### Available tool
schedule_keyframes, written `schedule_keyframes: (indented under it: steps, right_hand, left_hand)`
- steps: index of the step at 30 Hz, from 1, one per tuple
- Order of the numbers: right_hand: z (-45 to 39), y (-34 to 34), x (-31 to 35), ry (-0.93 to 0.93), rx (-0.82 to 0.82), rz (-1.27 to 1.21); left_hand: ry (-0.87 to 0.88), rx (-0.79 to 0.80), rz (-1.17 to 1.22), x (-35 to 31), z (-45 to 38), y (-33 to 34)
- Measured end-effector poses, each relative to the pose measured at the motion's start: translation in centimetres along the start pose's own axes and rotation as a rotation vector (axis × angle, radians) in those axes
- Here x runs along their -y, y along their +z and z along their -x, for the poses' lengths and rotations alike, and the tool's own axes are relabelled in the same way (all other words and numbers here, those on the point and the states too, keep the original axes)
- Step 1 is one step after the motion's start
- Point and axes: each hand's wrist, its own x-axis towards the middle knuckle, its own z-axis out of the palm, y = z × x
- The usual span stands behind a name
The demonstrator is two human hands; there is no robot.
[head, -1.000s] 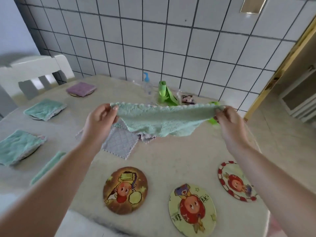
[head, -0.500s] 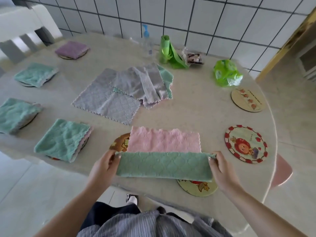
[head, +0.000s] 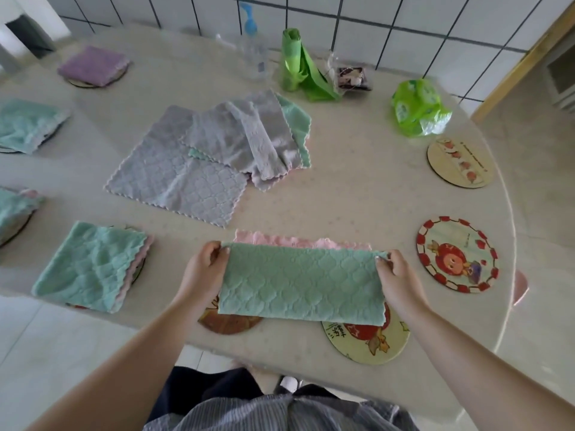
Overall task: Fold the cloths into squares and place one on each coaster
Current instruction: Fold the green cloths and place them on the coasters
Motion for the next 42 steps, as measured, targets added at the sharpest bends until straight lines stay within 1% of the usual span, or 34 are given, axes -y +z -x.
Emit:
schedule_keyframes:
  steps: [7,17,19,22,24,25,26,27,29,30,31,33,34,36,37,40,42]
  right_hand:
    - [-2.1,0.5,0.7,0.083,-0.019,0.052]
    - [-3.4,1.1,0.6,0.08,-0.041,0.079]
    - [-3.6,1.2,0.4,0.082,-0.041,0.086]
    - [-3.5,1.1,0.3,0.084,-0.04,0.068]
    - [-3.2,0.9,0.6,0.104,-0.036,0.021]
    - [-2.9,0.8,0.8,0.108,-0.039,-0.002]
    - [-2.5,0.7,1.0,0.095,-0.057,-0.005]
    - [-1.9,0.6,1.2,0.052,-0.093,0.035]
    - [-0.4,0.9,1.6,-0.123,-0.148,0.192]
    - [0.5,1.5,1.9,-0.229,-0.122,0.253]
    - [1.4,2.3,2.4,-0.318,-0.053,0.296]
    - [2.9,4.4,3.2,-0.454,0.092,0.364]
    - [3.4,5.5,3.2,-0.516,0.125,0.396]
    - [3.7,7.1,2.5,-0.593,0.142,0.46]
    - [3.7,7.5,1.9,-0.591,0.151,0.498]
    - [3.3,7.0,-0.7,-0.594,0.145,0.62]
    - [3.0,6.1,-2.0,-0.584,0.142,0.689]
  left_hand:
    - [-0.035,0.025,-0.085,-0.9,-2.7,0.8]
    - [-0.034,0.057,-0.193,-1.3,-4.4,1.1]
    - [-0.043,0.058,-0.15,-1.3,-4.3,1.0]
    - [-0.086,0.076,0.027,-1.4,-3.5,0.8]
    - [-0.08,0.107,0.099,-1.3,-2.9,0.6]
    - [-0.06,0.124,0.1,-1.1,-2.6,0.6]
    - [-0.015,0.127,0.05,-0.9,-2.2,0.5]
    - [0.057,0.101,-0.061,-0.6,-1.8,0.5]
    - [0.275,0.005,-0.326,-0.4,-0.5,0.7]
    - [0.393,-0.018,-0.415,-0.5,0.4,1.1]
    - [0.493,0.005,-0.464,-0.8,1.2,1.7]
    - [0.626,0.139,-0.506,-1.3,2.8,3.5]
    - [0.679,0.195,-0.539,-1.2,3.4,4.6]
    - [0.729,0.269,-0.63,-0.4,4.0,6.1]
    - [0.733,0.288,-0.68,0.2,3.9,6.4]
    - [0.788,0.286,-0.804,2.2,3.4,6.0]
    - [0.782,0.283,-0.848,2.8,3.0,5.0]
